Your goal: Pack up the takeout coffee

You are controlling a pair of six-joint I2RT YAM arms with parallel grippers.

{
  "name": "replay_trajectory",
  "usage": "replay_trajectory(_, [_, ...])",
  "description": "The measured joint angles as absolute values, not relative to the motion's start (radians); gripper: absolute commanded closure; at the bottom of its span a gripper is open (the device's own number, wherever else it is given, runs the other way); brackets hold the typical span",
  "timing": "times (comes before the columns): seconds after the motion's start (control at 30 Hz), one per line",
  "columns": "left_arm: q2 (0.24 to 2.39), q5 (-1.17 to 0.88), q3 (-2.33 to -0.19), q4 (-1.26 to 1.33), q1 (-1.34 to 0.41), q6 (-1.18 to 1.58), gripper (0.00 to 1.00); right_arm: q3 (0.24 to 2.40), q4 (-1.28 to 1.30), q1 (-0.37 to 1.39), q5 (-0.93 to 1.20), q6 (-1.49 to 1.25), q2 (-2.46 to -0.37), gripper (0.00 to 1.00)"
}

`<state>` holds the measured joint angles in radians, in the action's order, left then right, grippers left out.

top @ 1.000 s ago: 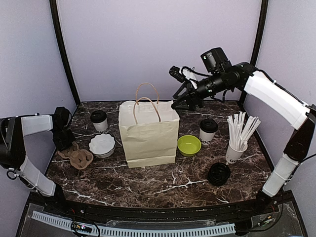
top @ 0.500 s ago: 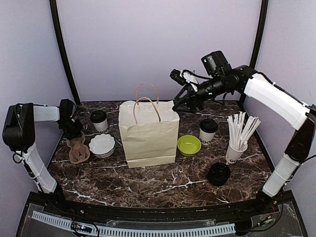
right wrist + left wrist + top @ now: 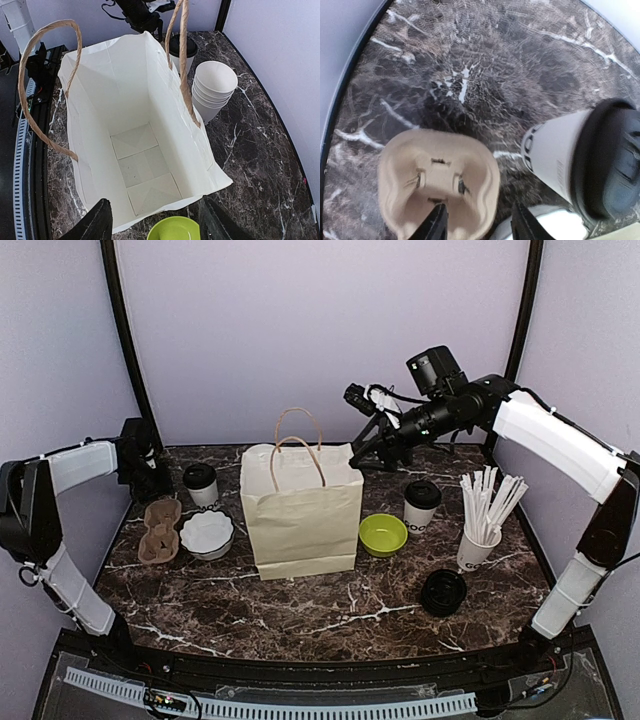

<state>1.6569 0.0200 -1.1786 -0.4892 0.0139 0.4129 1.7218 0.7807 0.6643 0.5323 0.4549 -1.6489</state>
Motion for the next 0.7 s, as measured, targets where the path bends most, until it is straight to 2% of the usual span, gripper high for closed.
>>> replay_trajectory(0.17, [1.540,0.067,-1.177,-0.611,0.002,0.377,0.48,1.722,0.781,0.664,0.535,0.455,-1.649,0.41])
replay_trajectory(0.43, [1.598,0.068,-1.069,-0.746,0.005,0.347,0.51,1.722,0.781,0.664,0.542,0.455,-1.649,0.41])
replay_trajectory(0.7, [1.611,0.073,-1.083,-0.756,0.005,0.340,0.55,1.722,0.781,0.664,0.542,0.455,-1.649,0.41])
